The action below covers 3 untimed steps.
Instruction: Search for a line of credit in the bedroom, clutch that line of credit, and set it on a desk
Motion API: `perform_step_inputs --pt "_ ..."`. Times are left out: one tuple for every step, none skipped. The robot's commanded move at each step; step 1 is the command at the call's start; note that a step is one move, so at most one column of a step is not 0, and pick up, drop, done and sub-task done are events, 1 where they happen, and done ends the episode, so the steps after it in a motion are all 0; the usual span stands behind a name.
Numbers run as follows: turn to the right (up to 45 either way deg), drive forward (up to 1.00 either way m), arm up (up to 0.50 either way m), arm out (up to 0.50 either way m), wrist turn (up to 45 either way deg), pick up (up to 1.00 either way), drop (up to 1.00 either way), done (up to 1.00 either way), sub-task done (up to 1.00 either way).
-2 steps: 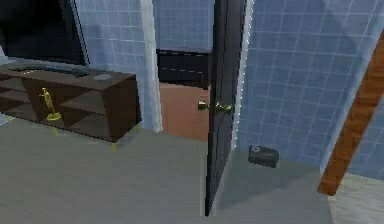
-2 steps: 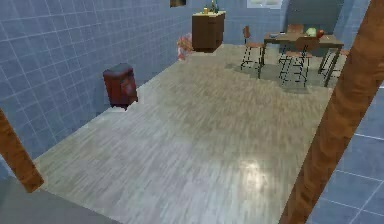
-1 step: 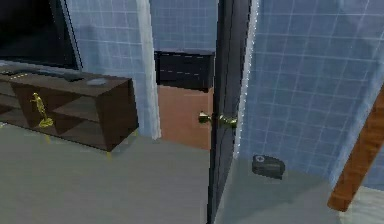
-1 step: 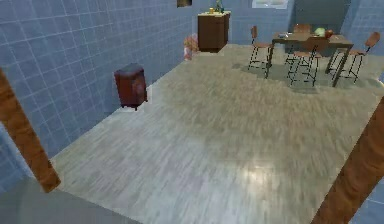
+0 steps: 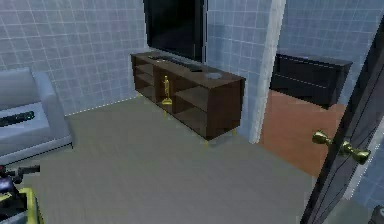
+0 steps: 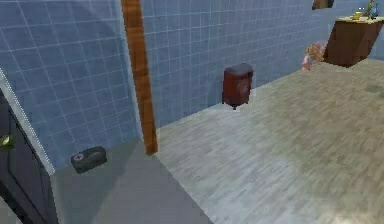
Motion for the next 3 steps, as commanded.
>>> perform_step_inputs --pt "-3.0 0.0 0.0 0.0 0.0 0.0 0.0 0.0 0.0" --pt "0.0 0.7 0.0 0.0 0.0 0.0 0.0 0.0 0.0" --pt "45.0 0.0 0.0 0.0 0.0 0.0 0.0 0.0 0.0"
